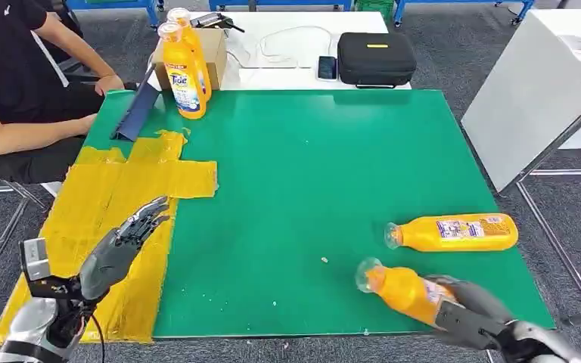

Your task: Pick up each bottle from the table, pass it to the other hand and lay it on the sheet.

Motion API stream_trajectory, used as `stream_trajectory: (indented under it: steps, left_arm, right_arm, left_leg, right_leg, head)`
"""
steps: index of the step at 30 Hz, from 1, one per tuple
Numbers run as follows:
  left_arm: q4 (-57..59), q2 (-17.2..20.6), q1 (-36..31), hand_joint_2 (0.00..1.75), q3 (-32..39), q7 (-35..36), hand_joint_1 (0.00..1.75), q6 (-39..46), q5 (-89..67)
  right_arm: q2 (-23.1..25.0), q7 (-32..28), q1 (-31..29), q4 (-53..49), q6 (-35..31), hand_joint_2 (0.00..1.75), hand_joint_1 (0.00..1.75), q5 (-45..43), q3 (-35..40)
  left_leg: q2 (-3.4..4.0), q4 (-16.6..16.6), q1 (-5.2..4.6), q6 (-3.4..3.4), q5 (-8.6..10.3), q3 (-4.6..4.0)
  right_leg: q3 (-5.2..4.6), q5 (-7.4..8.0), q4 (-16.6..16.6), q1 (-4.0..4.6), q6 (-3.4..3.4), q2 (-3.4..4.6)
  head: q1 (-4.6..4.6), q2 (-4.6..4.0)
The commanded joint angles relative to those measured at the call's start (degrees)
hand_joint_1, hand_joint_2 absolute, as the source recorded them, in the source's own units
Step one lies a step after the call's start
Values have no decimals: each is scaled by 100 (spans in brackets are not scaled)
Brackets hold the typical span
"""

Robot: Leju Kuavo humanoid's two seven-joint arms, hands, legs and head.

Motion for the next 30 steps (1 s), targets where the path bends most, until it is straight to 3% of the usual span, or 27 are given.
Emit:
stream_trajectory:
  steps: [1,2,4,19,24,26,30]
  left_arm:
    - [-496,-406,301,0,7,332,0,265,143]
    - [-547,-484,337,175,-34,478,0,418,189]
    - [-684,-755,486,175,-150,1092,0,1012,305]
    - [-685,-766,476,175,-185,1058,0,1089,385]
    - [-772,-1209,332,175,-394,1353,0,1745,149]
    - [-816,-1392,220,175,-464,1436,0,2093,58]
    - [-627,-1569,-193,175,-584,1595,0,2415,416]
  right_arm:
    - [1428,-18,-1068,-1409,237,175,175,-244,317]
    - [1399,80,-1153,-1344,187,175,175,-105,481]
    - [1633,195,-1206,-1094,-107,175,175,410,803]
    - [1646,136,-1222,-1000,-188,175,175,492,896]
    - [2514,569,-1924,291,-432,175,175,1076,1540]
    - [2736,876,-2402,998,-793,175,175,1855,1854]
    - [3580,798,-3152,2340,-1107,175,175,1812,2028]
  left_leg:
    - [31,-1,2,-12,-3,-7]
    - [23,-5,10,-11,1,-9]
    - [26,-7,11,-13,1,-9]
    - [-17,1,2,-15,-1,-44]
    - [3,-6,6,-16,1,-36]
    - [0,-5,10,-13,6,-45]
    - [12,-5,11,-23,13,-40]
  right_leg:
    - [-16,2,7,2,-5,21]
    - [-15,2,-1,8,-5,15]
    - [-16,-2,-2,11,-6,15]
    - [-36,-12,6,4,-6,-23]
    - [-31,-3,-4,8,-6,-6]
    - [-42,2,-6,11,-6,-6]
    - [-41,6,-3,11,-7,-2]
  head:
    - [0,0]
    - [2,0]
    - [2,0]
    - [2,0]
    - [4,0]
    - [4,0]
    - [2,0]
